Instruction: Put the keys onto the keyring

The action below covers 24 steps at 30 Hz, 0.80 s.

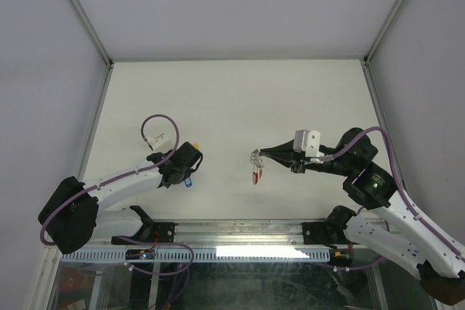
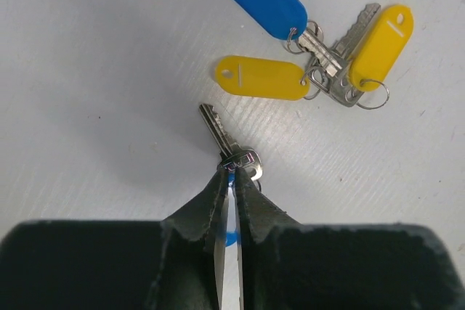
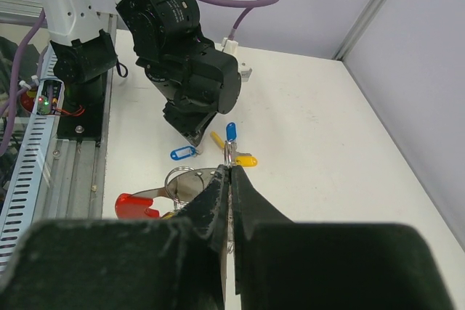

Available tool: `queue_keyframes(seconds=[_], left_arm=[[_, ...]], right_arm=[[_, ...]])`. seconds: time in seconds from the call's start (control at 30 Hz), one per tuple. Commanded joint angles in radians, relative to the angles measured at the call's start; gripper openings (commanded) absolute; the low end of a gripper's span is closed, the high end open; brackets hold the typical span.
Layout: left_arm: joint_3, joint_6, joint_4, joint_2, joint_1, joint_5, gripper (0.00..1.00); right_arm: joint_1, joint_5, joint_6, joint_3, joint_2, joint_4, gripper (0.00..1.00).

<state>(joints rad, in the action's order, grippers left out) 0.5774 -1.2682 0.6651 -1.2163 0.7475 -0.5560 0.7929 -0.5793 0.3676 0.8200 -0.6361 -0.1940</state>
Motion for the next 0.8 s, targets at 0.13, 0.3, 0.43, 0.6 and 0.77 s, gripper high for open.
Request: queue_keyframes(seconds=[0.13, 0.3, 0.43, 0.6, 0.77], left_arm=[[0.030, 0.037, -0.009, 0.057, 0.010, -0.039, 0.05], [0.022, 0.010, -0.009, 0.079, 0.030, 0.021, 0.33], [0.013, -0.070, -0.012, 0.084, 0.075, 0.041, 0.41], [0.059, -0.036, -0.016, 0.050, 0.083, -0.027, 0.41], [0.145, 0.218, -0.064, 0.030, -0.020, -0.029, 0.42]], right_arm=[[0.009, 0.010, -0.018, 0.011, 0.001, 0.047, 0.00], [0.009, 0.013, -0.015, 0.010, 0.002, 0.045, 0.00], [0.008, 0.013, -0.015, 0.010, 0.004, 0.045, 0.00], [0.010, 0.012, -0.016, 0.010, 0.002, 0.046, 0.00], [0.011, 0.018, -0.018, 0.013, 0.009, 0.033, 0.00]])
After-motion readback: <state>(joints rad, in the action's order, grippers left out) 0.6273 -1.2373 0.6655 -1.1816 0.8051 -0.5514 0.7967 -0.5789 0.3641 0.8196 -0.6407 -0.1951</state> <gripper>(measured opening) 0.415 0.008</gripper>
